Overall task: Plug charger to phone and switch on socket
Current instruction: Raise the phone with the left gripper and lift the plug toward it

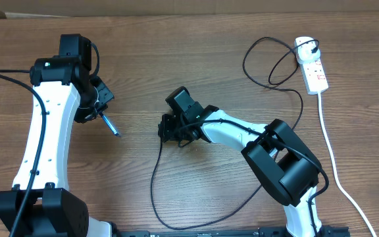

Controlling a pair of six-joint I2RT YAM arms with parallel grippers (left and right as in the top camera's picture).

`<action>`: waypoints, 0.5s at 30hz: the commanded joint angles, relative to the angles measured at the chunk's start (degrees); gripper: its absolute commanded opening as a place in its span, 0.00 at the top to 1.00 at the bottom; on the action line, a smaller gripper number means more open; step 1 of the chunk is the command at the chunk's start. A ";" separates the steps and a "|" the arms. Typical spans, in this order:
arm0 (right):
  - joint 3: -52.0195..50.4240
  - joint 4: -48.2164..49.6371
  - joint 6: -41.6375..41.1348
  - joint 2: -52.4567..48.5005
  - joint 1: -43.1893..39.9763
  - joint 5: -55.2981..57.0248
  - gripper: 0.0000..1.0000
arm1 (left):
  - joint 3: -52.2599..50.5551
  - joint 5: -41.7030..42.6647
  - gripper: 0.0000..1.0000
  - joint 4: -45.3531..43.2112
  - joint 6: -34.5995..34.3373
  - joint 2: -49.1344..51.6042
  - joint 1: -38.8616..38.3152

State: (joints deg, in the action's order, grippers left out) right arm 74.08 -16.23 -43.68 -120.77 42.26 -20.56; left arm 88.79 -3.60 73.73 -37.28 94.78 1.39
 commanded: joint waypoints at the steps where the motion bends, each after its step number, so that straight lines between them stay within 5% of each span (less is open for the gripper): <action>1: -0.13 0.13 0.33 -1.49 -0.33 0.74 0.96 | 0.44 0.55 0.96 -0.13 0.92 -0.39 0.11; 8: 1.01 -0.85 4.24 0.74 -1.57 -5.51 0.96 | 0.44 2.97 0.96 -0.85 3.37 -0.39 0.11; 15: 0.98 -9.31 10.40 10.71 -3.52 -10.64 0.96 | 0.46 24.94 0.96 -7.43 17.97 -0.39 0.50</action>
State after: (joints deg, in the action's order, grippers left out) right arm 74.08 -23.68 -38.20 -118.08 39.68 -26.81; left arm 88.79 6.61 68.25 -28.64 94.78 1.39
